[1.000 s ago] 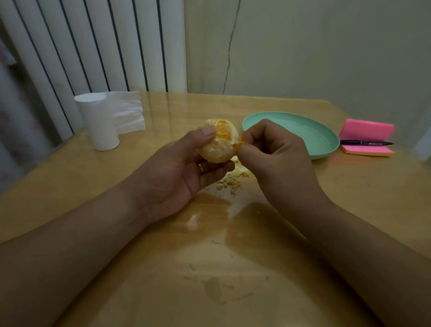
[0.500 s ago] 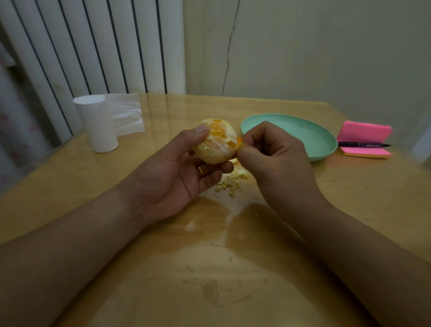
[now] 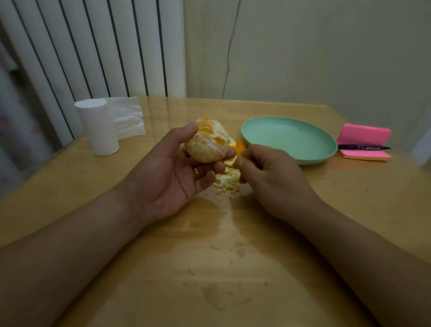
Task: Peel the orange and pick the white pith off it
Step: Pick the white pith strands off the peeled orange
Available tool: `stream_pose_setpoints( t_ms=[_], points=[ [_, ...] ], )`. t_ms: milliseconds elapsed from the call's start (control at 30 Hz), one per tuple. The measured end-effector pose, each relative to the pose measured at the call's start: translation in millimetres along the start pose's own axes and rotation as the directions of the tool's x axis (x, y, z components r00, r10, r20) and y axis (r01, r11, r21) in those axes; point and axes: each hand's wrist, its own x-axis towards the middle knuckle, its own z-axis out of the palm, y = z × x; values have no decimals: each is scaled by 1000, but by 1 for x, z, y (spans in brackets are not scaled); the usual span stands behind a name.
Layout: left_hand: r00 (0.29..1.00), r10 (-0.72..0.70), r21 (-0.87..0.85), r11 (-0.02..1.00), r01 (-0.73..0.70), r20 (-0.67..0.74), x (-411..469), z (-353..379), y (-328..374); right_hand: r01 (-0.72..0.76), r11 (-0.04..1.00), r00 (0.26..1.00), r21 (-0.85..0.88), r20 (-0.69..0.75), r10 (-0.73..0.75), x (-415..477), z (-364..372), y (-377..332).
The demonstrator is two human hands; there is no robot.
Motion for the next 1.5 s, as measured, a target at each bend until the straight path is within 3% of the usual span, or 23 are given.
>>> stream_pose_setpoints(
  t_ms=[100, 233, 600, 1067, 1500],
  points=[
    [998, 27, 38, 999, -25, -54, 2, -3, -1, 19, 999, 1000, -36, 15, -19, -1, -1, -2],
    [989, 68, 118, 992, -52, -134, 4, -3, -2, 56, 987, 998, 152, 20, -60, -7, -4, -14],
    [991, 85, 264, 963, -54, -106, 3, -2, -5, 63, 976, 998, 209, 12, -67, -6, -4, -14],
    [999, -25, 58, 998, 24, 21, 0, -1, -4, 119, 910, 991, 396, -99, -87, -13, -5, -25],
    [998, -6, -6, 1000, 6, 68, -1, -2, 0, 80, 931, 984, 355, -177, -17, -7, -3, -15]
  ],
)
